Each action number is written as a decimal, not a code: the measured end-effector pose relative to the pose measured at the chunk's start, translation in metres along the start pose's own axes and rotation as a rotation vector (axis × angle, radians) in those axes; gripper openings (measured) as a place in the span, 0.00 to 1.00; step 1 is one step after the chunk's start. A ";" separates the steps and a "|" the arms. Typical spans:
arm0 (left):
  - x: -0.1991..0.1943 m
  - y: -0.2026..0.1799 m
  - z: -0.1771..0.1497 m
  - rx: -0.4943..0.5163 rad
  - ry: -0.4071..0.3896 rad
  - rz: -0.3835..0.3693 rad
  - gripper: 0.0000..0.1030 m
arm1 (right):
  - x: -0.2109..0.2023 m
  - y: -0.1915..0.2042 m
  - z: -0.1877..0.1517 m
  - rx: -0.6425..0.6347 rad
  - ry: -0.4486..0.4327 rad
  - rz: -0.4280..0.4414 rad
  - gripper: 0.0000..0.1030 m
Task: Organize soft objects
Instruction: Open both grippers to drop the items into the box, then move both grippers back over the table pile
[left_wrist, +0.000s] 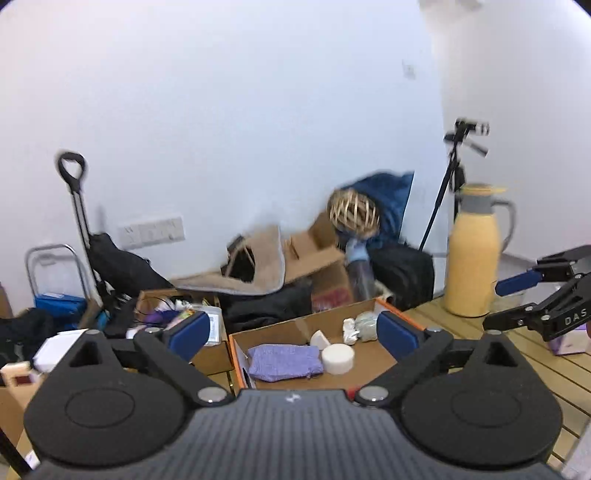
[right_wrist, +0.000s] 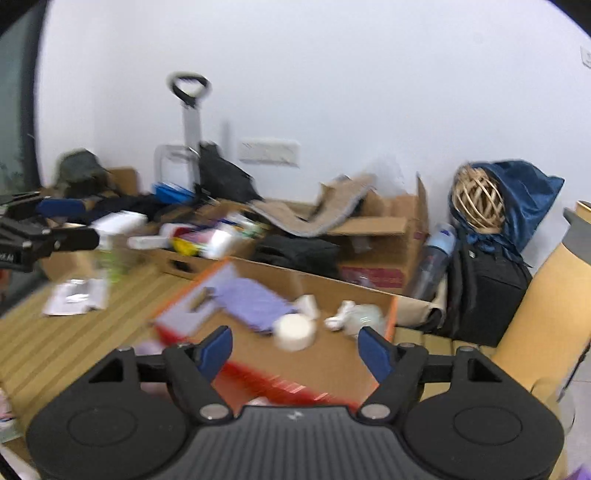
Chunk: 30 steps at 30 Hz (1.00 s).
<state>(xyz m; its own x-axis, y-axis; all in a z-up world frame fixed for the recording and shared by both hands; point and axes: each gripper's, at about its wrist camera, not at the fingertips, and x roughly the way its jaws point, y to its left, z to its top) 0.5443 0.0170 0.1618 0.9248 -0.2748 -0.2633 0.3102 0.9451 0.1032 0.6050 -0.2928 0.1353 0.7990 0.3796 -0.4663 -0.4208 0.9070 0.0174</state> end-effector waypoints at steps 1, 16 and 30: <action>-0.020 -0.005 -0.010 -0.009 -0.009 -0.009 0.97 | -0.017 0.010 -0.010 0.002 -0.029 0.010 0.78; -0.196 -0.074 -0.174 0.039 -0.099 0.214 1.00 | -0.177 0.123 -0.178 0.032 -0.206 -0.110 0.93; -0.191 -0.093 -0.199 -0.058 -0.014 0.173 1.00 | -0.181 0.144 -0.226 0.026 -0.157 -0.146 0.96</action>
<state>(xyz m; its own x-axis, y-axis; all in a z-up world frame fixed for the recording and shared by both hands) 0.2952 0.0165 0.0111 0.9664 -0.1097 -0.2326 0.1337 0.9869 0.0901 0.3025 -0.2724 0.0224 0.9086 0.2655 -0.3225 -0.2860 0.9581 -0.0169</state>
